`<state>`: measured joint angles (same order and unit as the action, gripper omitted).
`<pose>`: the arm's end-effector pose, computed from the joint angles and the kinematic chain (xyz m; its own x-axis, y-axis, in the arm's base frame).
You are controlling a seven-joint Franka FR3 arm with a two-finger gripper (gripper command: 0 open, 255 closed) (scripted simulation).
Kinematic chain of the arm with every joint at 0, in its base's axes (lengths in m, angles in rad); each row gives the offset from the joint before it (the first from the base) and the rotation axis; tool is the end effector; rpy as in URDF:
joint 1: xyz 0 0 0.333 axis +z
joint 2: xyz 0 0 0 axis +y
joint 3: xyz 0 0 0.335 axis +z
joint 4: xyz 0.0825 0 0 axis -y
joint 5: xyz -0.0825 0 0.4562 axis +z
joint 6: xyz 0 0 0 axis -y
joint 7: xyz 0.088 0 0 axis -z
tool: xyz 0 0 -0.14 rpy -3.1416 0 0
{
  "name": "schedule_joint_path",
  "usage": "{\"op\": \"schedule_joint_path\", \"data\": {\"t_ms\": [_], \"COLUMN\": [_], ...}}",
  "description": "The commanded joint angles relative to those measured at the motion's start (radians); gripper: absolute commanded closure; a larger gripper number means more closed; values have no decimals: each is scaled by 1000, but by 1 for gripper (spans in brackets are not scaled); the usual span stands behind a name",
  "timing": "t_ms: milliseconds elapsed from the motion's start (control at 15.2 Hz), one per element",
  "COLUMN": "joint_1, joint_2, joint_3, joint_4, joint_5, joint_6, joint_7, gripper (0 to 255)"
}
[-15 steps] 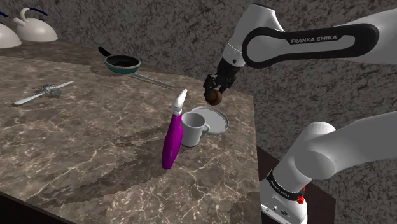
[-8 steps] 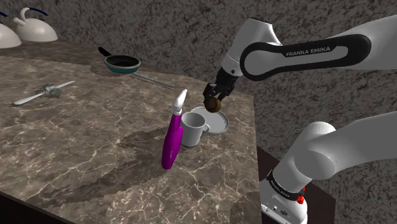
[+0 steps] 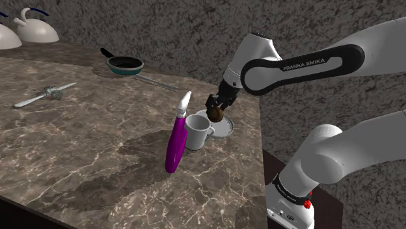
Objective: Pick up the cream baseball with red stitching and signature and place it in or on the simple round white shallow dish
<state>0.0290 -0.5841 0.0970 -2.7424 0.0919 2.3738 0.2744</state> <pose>0.4225 0.0510 0.3548 0.9552 -0.2197 0.1982 -0.2077 -0.9749 -0.0797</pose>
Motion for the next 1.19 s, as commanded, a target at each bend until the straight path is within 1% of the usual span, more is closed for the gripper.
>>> {"op": "schedule_joint_path", "data": {"t_ms": [0, 330, 396, 726, 990, 1122], "joint_1": [0, 0, 0, 0, -1, -1], "joint_2": [4, 4, 4, 4, -95, -95], "joint_3": [0, 0, 0, 0, -10, -10], "joint_4": [-6, -6, -6, -6, 57, 57], "joint_5": [0, 0, 0, 0, -6, -6], "joint_6": [11, 11, 11, 11, -151, -151], "joint_7": [-1, -1, -1, -1, 0, 0], "gripper": [255, 255, 0, 0, 0, 0]}}
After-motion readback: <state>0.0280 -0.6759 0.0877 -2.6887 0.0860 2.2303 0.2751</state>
